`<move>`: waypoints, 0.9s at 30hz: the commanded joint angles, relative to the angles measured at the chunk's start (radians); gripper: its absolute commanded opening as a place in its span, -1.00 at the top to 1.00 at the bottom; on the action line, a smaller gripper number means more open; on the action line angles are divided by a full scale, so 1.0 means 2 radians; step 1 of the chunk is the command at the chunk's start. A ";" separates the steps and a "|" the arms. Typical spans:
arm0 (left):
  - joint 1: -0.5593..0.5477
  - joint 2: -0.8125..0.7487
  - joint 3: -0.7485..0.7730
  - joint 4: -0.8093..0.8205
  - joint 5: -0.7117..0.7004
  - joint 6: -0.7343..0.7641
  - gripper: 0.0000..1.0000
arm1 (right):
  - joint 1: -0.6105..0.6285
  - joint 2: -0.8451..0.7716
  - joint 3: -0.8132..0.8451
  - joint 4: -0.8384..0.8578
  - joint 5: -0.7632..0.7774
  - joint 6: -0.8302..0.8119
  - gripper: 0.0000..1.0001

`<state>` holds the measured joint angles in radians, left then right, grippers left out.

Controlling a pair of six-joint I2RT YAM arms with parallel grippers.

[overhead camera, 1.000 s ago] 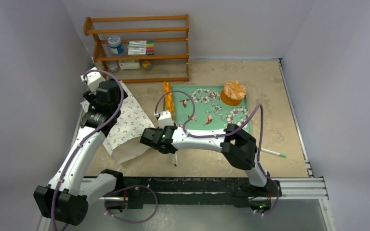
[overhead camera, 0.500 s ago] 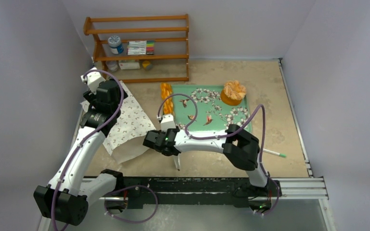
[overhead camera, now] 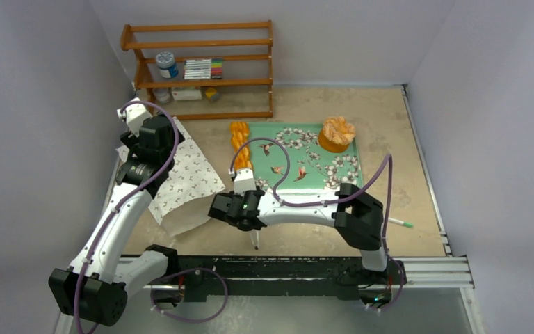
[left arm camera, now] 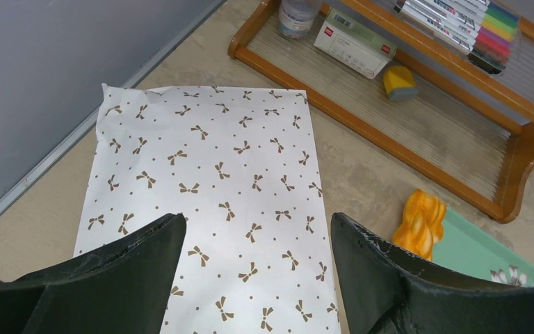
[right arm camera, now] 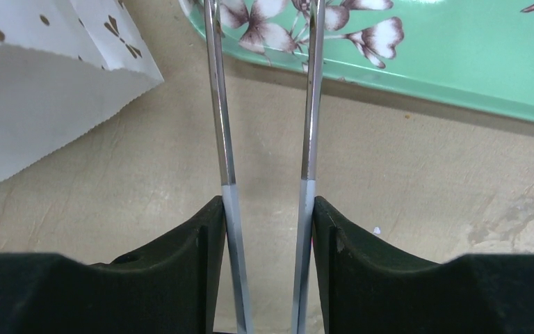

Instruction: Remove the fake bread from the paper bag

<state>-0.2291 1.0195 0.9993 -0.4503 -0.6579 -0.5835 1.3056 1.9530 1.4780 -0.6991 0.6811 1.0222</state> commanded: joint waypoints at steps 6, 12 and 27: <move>0.004 -0.008 0.008 0.005 0.001 -0.006 -0.54 | 0.024 -0.046 -0.018 -0.019 0.000 0.042 0.04; 0.004 -0.011 0.008 0.003 0.001 -0.006 -0.54 | 0.044 -0.058 -0.013 -0.041 0.002 0.067 0.06; 0.004 -0.005 0.007 0.006 0.003 -0.011 -0.53 | 0.053 -0.124 -0.045 -0.072 0.009 0.125 0.17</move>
<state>-0.2291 1.0187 0.9993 -0.4583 -0.6575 -0.5911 1.4113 1.7721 1.4113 -0.7971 0.6605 1.2049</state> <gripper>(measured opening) 0.767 0.428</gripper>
